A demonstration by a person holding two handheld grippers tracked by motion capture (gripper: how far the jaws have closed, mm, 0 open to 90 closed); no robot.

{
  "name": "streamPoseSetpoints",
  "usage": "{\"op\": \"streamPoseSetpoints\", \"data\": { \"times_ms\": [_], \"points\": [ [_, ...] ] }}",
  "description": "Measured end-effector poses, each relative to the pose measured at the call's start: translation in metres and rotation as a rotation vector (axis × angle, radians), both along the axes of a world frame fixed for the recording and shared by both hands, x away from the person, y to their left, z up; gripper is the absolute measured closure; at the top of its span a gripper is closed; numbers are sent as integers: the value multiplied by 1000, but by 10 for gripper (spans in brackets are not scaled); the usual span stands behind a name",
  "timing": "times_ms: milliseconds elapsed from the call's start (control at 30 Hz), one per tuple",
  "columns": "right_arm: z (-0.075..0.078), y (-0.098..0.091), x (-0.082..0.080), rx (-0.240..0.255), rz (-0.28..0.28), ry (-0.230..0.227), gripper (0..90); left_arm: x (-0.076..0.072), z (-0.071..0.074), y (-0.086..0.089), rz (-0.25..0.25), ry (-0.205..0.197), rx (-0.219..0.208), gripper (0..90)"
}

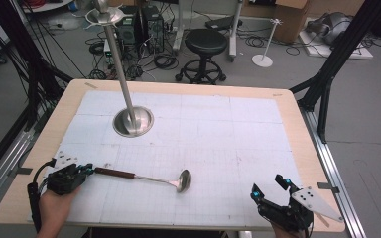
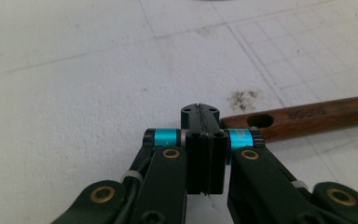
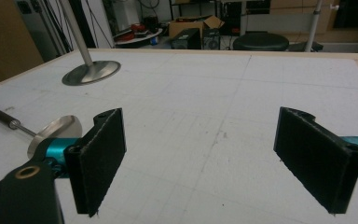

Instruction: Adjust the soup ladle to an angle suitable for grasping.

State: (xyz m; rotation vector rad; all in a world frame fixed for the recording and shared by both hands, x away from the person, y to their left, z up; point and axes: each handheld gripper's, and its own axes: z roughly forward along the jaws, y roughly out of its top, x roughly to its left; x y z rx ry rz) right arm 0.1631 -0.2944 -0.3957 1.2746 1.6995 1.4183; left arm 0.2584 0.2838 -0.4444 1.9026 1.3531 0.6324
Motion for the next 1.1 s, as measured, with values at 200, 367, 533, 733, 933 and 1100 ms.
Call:
{"op": "streamPoseSetpoints", "data": {
  "times_ms": [200,367,533,733,933,1100],
  "points": [
    [0,1,0,-1,1,2,153,5,-2,-2,-13,7,-18,875],
    [0,1,0,-5,2,0,154,5,-3,-7,-20,12,-45,889],
    [0,1,1,-11,5,3,155,5,-1,-28,-57,-3,-46,889],
    [0,-1,0,-4,0,2,155,3,-4,-65,-115,-9,-18,893],
    [0,-1,0,-2,-3,3,155,1,-3,-90,-158,-3,-24,893],
    [0,-2,0,-1,-4,3,155,0,-4,-106,-182,-2,-28,893]
  ]
}}
